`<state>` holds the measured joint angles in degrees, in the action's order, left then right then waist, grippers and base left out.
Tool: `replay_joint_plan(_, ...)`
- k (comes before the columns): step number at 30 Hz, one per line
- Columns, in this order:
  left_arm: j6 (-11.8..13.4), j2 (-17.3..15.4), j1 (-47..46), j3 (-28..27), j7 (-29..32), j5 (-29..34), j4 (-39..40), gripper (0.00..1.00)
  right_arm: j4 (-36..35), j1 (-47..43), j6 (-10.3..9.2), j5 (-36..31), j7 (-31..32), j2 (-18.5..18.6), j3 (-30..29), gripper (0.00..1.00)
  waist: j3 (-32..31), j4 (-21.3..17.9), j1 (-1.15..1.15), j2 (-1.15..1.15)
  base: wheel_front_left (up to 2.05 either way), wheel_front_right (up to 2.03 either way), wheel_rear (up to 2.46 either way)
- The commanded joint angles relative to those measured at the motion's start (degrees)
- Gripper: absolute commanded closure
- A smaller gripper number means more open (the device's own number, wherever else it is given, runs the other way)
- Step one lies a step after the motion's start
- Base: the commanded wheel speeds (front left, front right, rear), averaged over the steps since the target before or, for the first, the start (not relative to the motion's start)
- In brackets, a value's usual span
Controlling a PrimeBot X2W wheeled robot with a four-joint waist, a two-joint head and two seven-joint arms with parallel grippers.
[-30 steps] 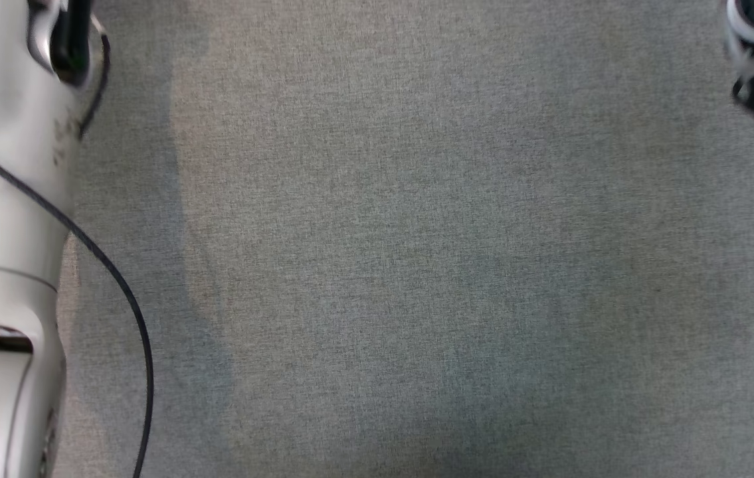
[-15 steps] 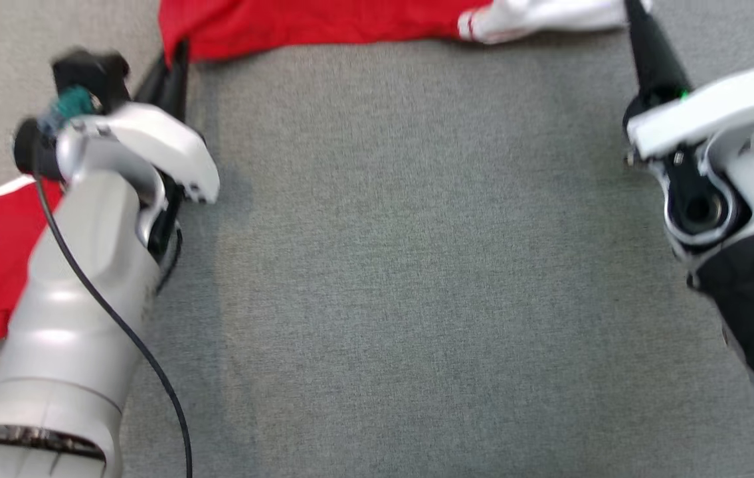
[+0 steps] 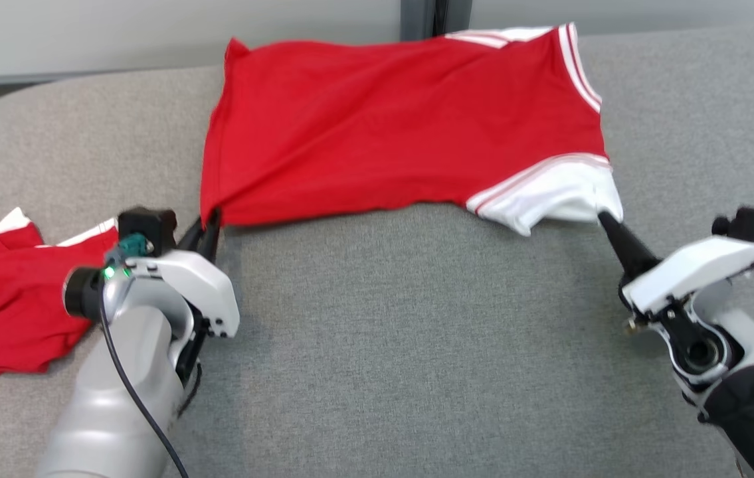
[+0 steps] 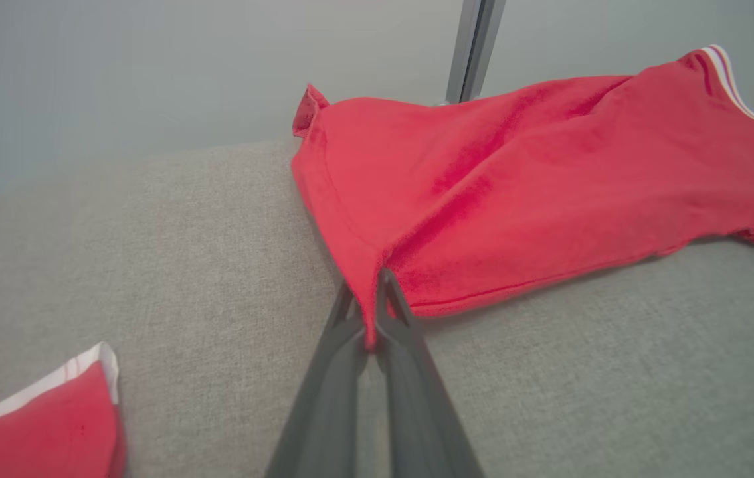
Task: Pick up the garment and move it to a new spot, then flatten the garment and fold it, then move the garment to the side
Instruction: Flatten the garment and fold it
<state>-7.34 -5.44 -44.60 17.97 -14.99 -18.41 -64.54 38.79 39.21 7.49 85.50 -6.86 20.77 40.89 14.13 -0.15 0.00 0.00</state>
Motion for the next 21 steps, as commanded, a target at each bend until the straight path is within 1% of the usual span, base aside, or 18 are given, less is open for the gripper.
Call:
replay_joint_plan(1, -0.18, 0.09, 1.59, -0.26, -0.18, -0.93, -0.20, 1.00, 0.67, -1.98, 0.00, 1.20, 1.42, 0.77, 0.06, 1.00, -2.40, 0.13, 0.00, 0.00, 0.00, 0.00, 0.00)
replay_joint_plan(7, -0.20, 0.89, 5.59, 1.66, -0.18, -2.61, -0.25, 1.00, 1.44, -5.99, 0.00, 4.06, 6.17, 1.73, 0.81, 1.00, -5.26, 0.34, 0.00, 0.00, 0.00, 0.00, 0.00)
replay_joint_plan(15, -0.16, 0.71, 9.84, 4.95, -0.19, -4.58, -0.41, 1.00, 2.51, -9.42, 0.00, 5.48, 8.98, 2.64, 1.27, 1.00, -8.01, 0.46, 0.00, 0.00, 0.00, 0.00, 0.00)
replay_joint_plan(21, -0.16, 0.03, 12.87, 6.04, -0.18, -5.49, 1.01, 1.00, 2.49, -11.61, 0.00, 6.04, 10.41, 2.83, 1.51, 1.00, -9.42, 0.32, 0.00, 0.00, 0.00, 0.00, 0.00)
